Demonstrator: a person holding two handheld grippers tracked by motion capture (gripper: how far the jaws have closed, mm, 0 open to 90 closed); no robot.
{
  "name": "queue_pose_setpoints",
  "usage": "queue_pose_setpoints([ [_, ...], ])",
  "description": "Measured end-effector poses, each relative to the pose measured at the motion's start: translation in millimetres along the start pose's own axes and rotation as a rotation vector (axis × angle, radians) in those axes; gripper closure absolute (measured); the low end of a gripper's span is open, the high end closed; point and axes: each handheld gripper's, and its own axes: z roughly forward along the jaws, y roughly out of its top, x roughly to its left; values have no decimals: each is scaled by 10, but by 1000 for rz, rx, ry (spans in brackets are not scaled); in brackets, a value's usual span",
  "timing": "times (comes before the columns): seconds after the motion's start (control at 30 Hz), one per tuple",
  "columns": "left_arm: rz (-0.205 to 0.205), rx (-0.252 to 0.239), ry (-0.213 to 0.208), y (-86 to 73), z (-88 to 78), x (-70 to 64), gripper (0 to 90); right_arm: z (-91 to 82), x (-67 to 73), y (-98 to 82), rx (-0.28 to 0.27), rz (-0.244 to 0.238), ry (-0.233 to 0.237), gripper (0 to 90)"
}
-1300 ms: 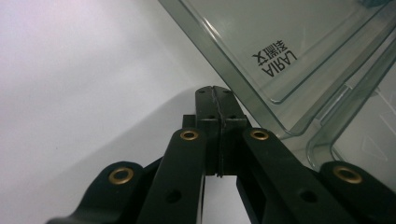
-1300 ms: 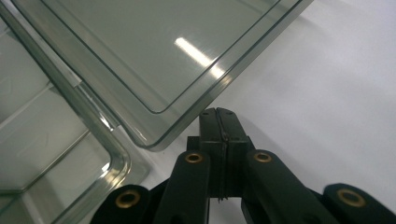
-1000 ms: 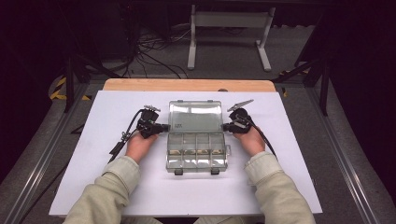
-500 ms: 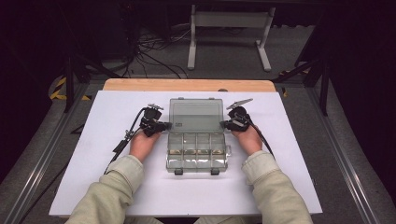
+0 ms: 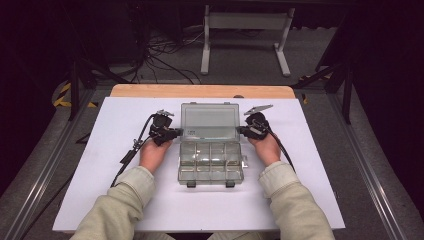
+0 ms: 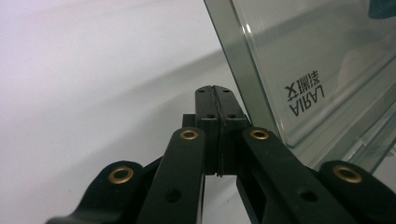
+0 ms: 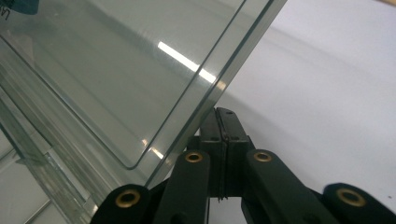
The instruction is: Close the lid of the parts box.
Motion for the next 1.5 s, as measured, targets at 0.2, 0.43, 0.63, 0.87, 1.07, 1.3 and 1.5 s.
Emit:
queue_pose_setpoints([
  [0.2,-8,-22,7,16,-48,-9,899,-56,5,19,-33,3,-13,900],
  [0.43,-7,-54,4,35,-106,-33,899,-139,25,55,-80,-1,-19,900],
  [0.63,-5,-74,-13,50,-155,-56,899,-211,31,79,-117,-9,-16,900],
  [0.87,1,-105,-22,72,-247,-74,899,-297,46,106,-151,-20,-8,900],
  [1.07,17,-118,-31,81,-304,-97,899,-368,63,122,-176,-29,10,900],
  [1.3,35,-137,-51,90,-383,-137,899,-500,106,150,-224,-55,32,900],
  [1.5,45,-147,-70,92,-448,-177,899,-567,142,162,-245,-73,47,900],
])
